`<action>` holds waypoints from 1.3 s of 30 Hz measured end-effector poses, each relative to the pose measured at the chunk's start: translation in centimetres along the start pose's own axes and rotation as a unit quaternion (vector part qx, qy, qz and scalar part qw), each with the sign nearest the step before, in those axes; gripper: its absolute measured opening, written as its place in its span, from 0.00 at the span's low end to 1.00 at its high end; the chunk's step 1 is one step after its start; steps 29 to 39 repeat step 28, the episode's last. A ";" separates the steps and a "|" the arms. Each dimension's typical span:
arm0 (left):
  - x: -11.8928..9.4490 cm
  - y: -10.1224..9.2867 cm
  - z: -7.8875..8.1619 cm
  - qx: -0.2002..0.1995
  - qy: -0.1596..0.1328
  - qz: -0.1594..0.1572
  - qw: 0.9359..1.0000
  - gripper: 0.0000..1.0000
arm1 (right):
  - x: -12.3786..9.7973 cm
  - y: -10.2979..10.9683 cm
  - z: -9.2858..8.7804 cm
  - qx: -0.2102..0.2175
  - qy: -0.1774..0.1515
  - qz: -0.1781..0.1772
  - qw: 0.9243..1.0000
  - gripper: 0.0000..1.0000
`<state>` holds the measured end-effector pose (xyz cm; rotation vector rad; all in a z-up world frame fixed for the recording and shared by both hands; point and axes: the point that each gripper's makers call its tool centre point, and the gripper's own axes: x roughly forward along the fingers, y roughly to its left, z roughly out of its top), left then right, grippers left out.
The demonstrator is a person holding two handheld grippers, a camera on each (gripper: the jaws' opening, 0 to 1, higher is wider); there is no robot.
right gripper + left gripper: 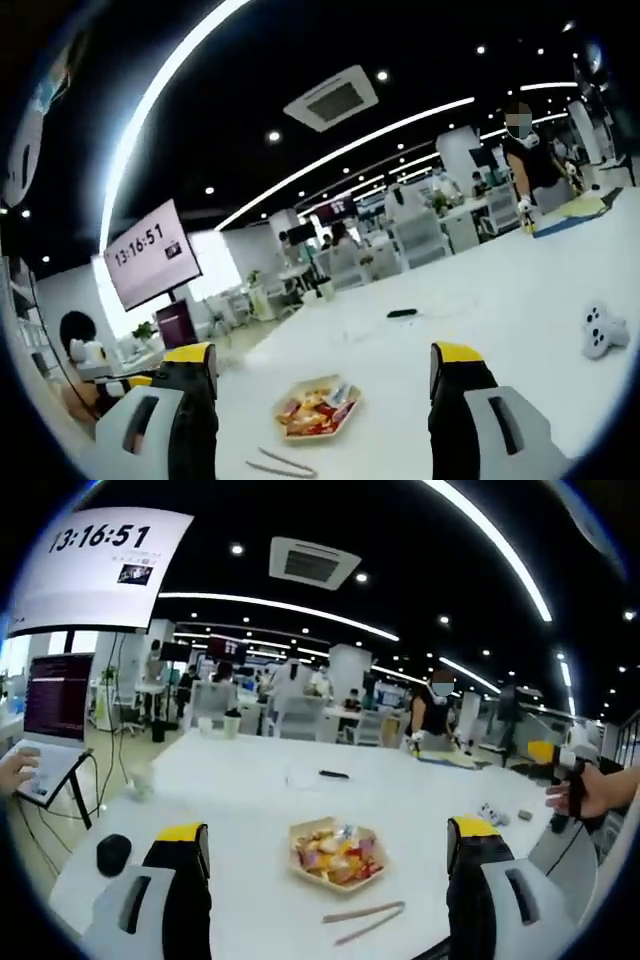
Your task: Place the target food into the container with the food tongs after gripping and lifting it, then release it inside without dropping or visibly crushing the food.
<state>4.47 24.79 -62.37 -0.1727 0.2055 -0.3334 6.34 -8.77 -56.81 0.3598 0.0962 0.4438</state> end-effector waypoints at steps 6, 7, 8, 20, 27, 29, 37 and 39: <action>1.1 -1.4 0.6 -0.002 -0.003 -0.017 1.000 0.99 | -0.7 -0.1 -0.1 0.005 -0.005 -0.008 1.000 0.88; 1.3 -1.6 0.7 -0.001 -0.003 -0.020 1.000 0.99 | -0.9 -0.1 -0.1 0.003 -0.005 -0.010 1.000 0.88; 1.4 -1.7 0.7 0.000 -0.003 -0.021 1.000 0.99 | -1.0 -0.1 -0.1 0.002 -0.005 -0.010 1.000 0.88; 1.3 -1.9 2.6 0.009 -0.044 -0.019 0.999 0.99 | -1.1 0.1 -0.6 -0.007 -0.001 -0.016 1.000 0.84; 0.6 -1.8 1.4 0.013 -0.029 -0.020 0.999 0.99 | -1.3 -0.3 -1.6 -0.023 0.015 -0.016 0.999 0.84; 0.6 -1.8 1.4 0.013 -0.029 -0.020 0.999 0.99 | -1.3 -0.3 -1.6 -0.023 0.015 -0.016 0.999 0.84; 0.6 -1.8 1.4 0.013 -0.029 -0.020 0.999 0.99 | -1.3 -0.3 -1.6 -0.023 0.015 -0.016 0.999 0.84; 0.6 -1.8 1.4 0.013 -0.029 -0.020 0.999 0.99 | -1.3 -0.3 -1.6 -0.023 0.015 -0.016 0.999 0.84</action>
